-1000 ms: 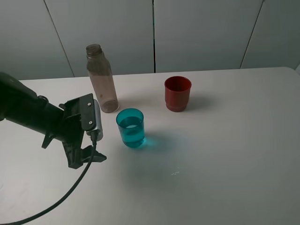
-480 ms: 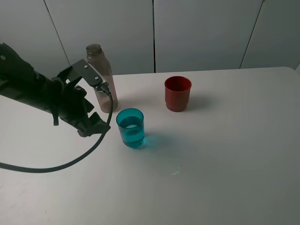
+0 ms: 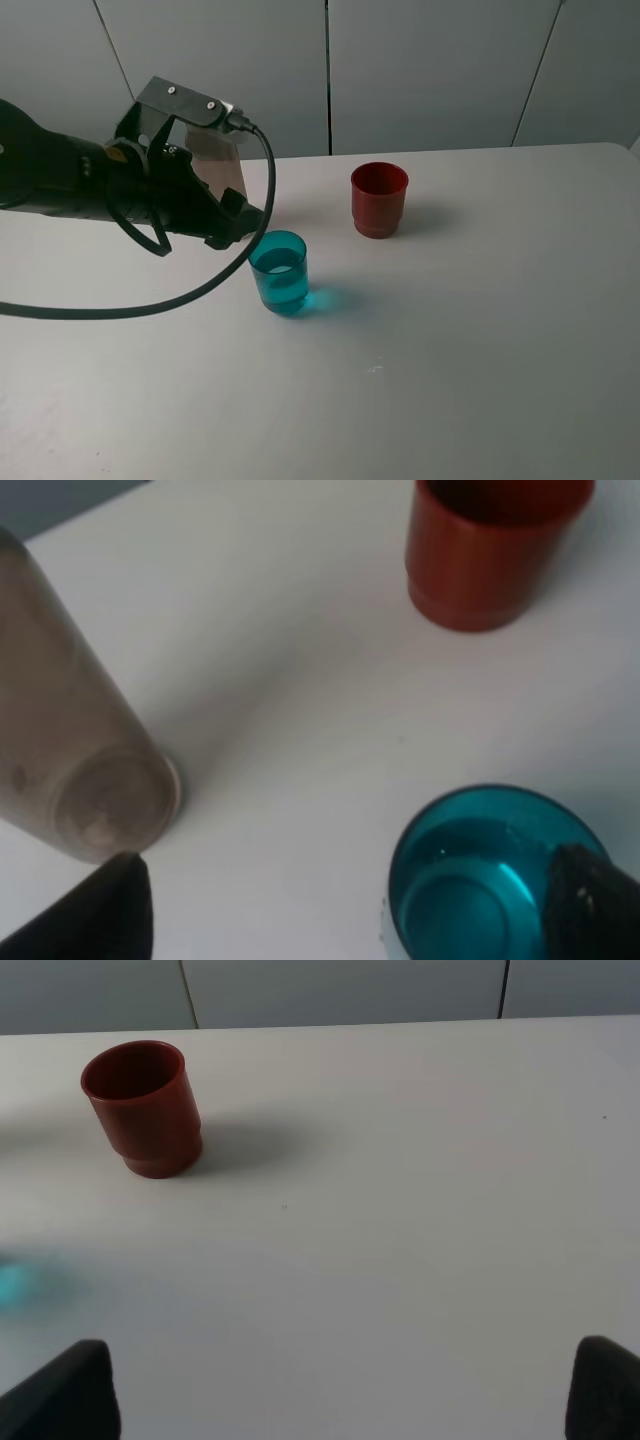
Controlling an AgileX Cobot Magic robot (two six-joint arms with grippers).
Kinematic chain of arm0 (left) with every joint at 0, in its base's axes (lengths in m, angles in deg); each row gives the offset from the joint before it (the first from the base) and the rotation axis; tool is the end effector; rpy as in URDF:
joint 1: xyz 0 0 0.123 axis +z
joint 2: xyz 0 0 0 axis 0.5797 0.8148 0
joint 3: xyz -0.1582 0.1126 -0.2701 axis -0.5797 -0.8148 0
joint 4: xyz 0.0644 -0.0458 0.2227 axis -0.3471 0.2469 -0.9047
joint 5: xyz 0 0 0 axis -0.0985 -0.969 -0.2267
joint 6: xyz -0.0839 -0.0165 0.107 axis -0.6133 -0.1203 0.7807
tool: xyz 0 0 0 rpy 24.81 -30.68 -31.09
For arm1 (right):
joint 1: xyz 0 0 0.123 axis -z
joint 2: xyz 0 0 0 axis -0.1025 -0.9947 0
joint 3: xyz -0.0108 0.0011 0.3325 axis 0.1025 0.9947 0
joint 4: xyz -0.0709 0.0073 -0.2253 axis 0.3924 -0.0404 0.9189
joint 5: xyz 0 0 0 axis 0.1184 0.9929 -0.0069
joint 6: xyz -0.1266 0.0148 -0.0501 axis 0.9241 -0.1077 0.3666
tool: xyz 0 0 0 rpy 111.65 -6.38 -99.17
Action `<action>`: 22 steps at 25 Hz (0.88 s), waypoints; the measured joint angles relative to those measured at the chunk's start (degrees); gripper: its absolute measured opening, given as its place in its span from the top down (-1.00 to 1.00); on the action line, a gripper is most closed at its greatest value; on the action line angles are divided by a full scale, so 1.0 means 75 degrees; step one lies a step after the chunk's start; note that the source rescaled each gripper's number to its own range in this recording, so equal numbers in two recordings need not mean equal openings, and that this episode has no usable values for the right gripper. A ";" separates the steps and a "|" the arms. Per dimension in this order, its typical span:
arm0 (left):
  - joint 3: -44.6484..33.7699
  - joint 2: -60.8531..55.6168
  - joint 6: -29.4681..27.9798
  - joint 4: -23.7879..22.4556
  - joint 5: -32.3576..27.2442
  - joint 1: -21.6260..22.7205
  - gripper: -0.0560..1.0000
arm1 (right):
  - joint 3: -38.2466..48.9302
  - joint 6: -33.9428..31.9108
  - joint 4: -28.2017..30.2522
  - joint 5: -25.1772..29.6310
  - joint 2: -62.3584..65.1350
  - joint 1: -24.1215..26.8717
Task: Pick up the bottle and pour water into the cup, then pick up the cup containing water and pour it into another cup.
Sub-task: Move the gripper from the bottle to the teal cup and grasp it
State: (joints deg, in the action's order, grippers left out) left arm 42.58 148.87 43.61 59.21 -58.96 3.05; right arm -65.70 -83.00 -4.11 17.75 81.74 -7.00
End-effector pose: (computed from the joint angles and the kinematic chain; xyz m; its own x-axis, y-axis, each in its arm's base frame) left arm 0.2699 -0.1718 0.2246 -0.5401 0.3950 -0.7432 0.5625 0.8263 0.0304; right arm -0.0298 0.0103 0.2459 -0.4829 0.0212 -0.8754 -0.0742 0.9951 0.0650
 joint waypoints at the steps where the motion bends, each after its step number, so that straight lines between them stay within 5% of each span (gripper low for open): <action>1: -0.0099 0.0103 0.0164 -0.0056 0.0125 -0.0011 -0.99 | 0.0000 0.0000 0.0000 0.0000 0.0000 0.0000; 5: -0.0588 0.0267 0.0681 -0.1224 0.0815 0.0048 -0.99 | 0.0000 0.0000 0.0000 0.0000 0.0000 0.0000; 8: -0.0962 0.0267 -0.0049 -0.2652 0.1148 0.0361 -0.99 | 0.0000 0.0000 0.0000 0.0000 0.0000 0.0000; 17: -0.1300 0.0284 -0.4765 -0.7047 0.2603 0.1191 -0.99 | 0.0000 0.0000 0.0000 0.0000 0.0000 0.0000; 22: -0.1300 0.0578 -0.6836 -0.8544 0.2917 0.1191 -0.99 | 0.0000 0.0000 0.0000 0.0000 0.0000 0.0000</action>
State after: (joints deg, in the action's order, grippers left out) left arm 32.83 153.21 -7.66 -4.88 -37.08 11.99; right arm -65.70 -83.00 -4.11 17.75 81.74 -7.00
